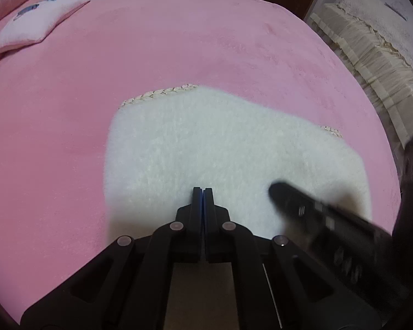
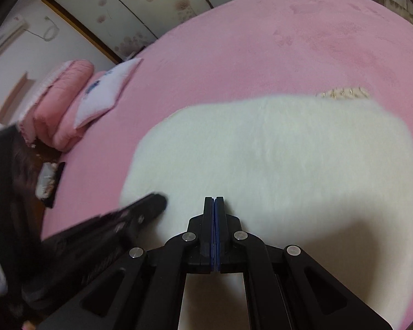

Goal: Fold large clothes
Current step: 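Press the folded bundle flat with both closed tools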

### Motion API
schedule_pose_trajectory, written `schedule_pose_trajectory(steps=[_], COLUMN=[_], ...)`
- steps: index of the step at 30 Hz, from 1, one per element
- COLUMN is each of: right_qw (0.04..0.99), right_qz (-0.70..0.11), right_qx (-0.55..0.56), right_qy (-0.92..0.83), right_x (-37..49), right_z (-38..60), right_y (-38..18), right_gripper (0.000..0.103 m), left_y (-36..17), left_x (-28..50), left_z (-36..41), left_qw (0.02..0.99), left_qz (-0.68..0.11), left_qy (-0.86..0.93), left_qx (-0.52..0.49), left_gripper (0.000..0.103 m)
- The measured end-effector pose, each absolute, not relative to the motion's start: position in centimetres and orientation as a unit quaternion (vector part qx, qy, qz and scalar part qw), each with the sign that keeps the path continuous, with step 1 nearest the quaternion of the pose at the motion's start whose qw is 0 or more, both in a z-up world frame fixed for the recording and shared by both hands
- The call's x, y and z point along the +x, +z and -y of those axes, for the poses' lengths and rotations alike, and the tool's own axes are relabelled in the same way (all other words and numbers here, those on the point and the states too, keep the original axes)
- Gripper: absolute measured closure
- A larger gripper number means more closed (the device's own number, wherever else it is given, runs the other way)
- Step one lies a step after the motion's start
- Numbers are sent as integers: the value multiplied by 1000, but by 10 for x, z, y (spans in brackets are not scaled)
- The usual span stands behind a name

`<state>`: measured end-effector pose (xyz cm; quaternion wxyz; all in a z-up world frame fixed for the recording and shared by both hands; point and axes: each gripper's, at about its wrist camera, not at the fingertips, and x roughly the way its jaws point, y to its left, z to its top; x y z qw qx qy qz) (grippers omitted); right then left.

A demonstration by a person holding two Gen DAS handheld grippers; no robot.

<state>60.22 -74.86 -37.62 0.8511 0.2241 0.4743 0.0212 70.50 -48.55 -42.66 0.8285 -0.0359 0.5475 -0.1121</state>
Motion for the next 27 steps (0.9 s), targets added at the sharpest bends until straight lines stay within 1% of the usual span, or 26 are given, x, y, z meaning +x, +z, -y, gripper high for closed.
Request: schedule_pose_trajectory(steps=[1, 2, 3, 6, 9, 11, 16, 17, 21, 22, 24, 25, 26, 27], right_qw=[854, 857, 861, 867, 874, 882, 881, 881, 873, 870, 864, 863, 863, 863], right_qz=[-471, -463, -450, -409, -384, -379, -394, -399, -437, -444, -456, -458, -460, -463], right_qx=[223, 228, 236, 284, 287, 252, 225, 215, 152, 148, 155, 153, 147, 140], right_qy=[10, -1, -8, -11, -79, -124, -135, -137, -154, -155, -148, -147, -149, -146], right_x=[620, 631, 633, 606, 576, 550, 511, 515, 482, 465, 444, 418, 407, 400], right_z=[759, 761, 783, 819, 838, 837, 837, 827, 791, 785, 773, 771, 764, 758], right_y=[-369, -372, -376, -381, -381, -371, -365, -363, -341, -344, -347, -349, -343, -337], right_gripper=[103, 103, 103, 103, 103, 103, 103, 103, 103, 103, 95, 86, 81, 73], left_y=[-432, -433, -435, -444, -441, -439, -430, -422, -405, -401, -392, -389, -387, -385], left_x=[709, 709, 705, 693, 677, 670, 644, 630, 585, 573, 547, 536, 527, 520], left_z=[485, 482, 481, 474, 482, 490, 487, 485, 482, 479, 468, 462, 457, 455], left_qw=[829, 830, 829, 831, 848, 855, 861, 863, 863, 859, 853, 847, 840, 834], left_qz=[-546, -542, -541, -527, -507, -501, -493, -491, -495, -501, -510, -521, -529, -538], left_qy=[-115, -120, -126, -147, -140, -131, -118, -114, -104, -104, -98, -91, -85, -79], left_qx=[-43, -54, -66, -100, -64, -34, -35, -34, -16, -15, -39, -62, -78, -92], left_gripper=[102, 102, 103, 103, 103, 103, 103, 103, 103, 103, 103, 103, 103, 103])
